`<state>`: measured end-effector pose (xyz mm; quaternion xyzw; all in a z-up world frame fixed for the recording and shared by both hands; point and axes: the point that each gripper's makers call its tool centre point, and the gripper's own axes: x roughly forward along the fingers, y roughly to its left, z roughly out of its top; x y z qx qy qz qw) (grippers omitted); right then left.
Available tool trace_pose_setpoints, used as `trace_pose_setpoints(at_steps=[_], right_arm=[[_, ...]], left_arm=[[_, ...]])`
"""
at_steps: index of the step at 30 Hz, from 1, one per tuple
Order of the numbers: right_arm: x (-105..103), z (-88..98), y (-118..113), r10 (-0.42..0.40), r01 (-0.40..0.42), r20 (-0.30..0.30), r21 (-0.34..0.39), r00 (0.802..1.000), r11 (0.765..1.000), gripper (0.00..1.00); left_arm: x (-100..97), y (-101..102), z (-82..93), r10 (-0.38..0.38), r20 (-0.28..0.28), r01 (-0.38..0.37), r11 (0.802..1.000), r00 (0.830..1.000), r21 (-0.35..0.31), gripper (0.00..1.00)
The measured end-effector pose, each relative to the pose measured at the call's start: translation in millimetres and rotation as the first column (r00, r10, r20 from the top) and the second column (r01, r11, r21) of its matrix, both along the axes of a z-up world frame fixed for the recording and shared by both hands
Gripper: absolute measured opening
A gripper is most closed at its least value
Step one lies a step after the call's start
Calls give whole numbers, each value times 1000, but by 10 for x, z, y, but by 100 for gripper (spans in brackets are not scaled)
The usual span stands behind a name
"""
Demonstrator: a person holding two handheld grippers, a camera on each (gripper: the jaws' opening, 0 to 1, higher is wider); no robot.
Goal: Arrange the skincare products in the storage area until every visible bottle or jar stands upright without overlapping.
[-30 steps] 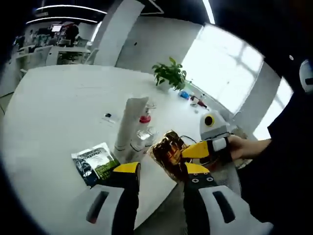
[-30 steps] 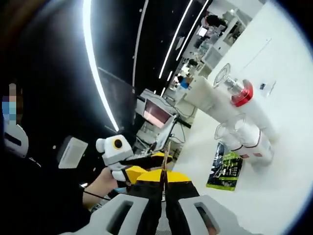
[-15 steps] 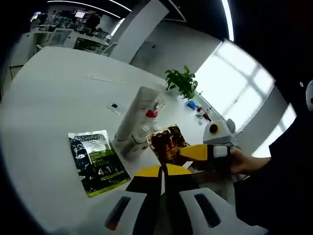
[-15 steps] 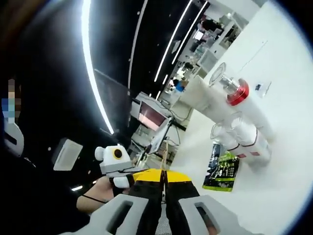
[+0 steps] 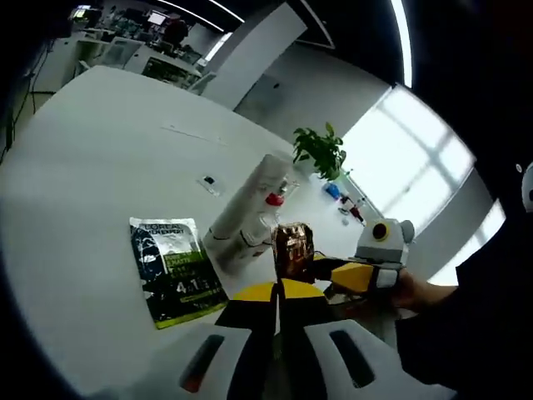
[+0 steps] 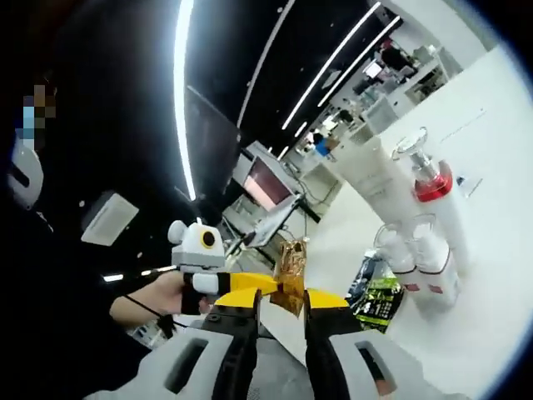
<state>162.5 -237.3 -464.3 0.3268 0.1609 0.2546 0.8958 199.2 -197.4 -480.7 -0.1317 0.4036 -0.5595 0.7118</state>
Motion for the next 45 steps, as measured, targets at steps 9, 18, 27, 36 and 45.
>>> trace_pose_setpoints(at_steps=[9, 18, 27, 36, 45], right_arm=[[-150, -194, 64, 78, -74, 7, -249, 997, 966, 43], [-175, -283, -9, 85, -82, -7, -353, 996, 932, 60], [-221, -344, -160, 75, -80, -30, -436, 997, 896, 74], [-288, -374, -317, 68, -80, -42, -523, 997, 848, 92], [-254, -474, -543, -21, -20, -72, -520, 997, 854, 99]], left_arm=[[184, 164, -187, 41, -15, -40, 998, 999, 51, 2], [298, 230, -293, 48, -22, -46, 996, 999, 78, 2], [484, 321, -495, 73, -41, -67, 989, 996, 132, 2], [820, 407, -624, 91, -44, -82, 980, 995, 182, 2], [1254, 527, -866, 109, -50, -94, 968, 993, 233, 2]])
